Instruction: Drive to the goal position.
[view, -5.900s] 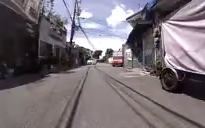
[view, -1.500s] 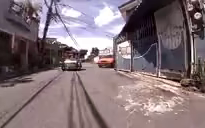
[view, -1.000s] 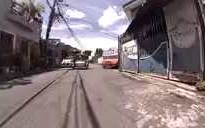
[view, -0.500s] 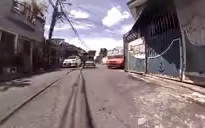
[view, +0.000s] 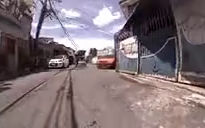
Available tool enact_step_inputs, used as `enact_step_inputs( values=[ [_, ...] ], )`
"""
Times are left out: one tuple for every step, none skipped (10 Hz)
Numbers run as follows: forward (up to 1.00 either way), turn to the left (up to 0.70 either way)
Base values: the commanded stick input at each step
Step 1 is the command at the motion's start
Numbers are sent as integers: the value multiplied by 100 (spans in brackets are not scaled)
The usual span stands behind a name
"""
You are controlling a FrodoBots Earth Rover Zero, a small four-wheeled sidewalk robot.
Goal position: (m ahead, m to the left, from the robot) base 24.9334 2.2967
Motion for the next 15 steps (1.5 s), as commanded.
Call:
enact_step_inputs(
  values=[
    [70, -24],
    [70, -24],
    [70, -9],
    [70, 11],
    [70, 11],
    [70, 11],
    [70, 11],
    [70, 11],
    [70, 11],
    [70, 11],
    [70, 11],
    [70, 11],
    [70, 11],
    [70, 11],
    [70, 11]
  ],
)
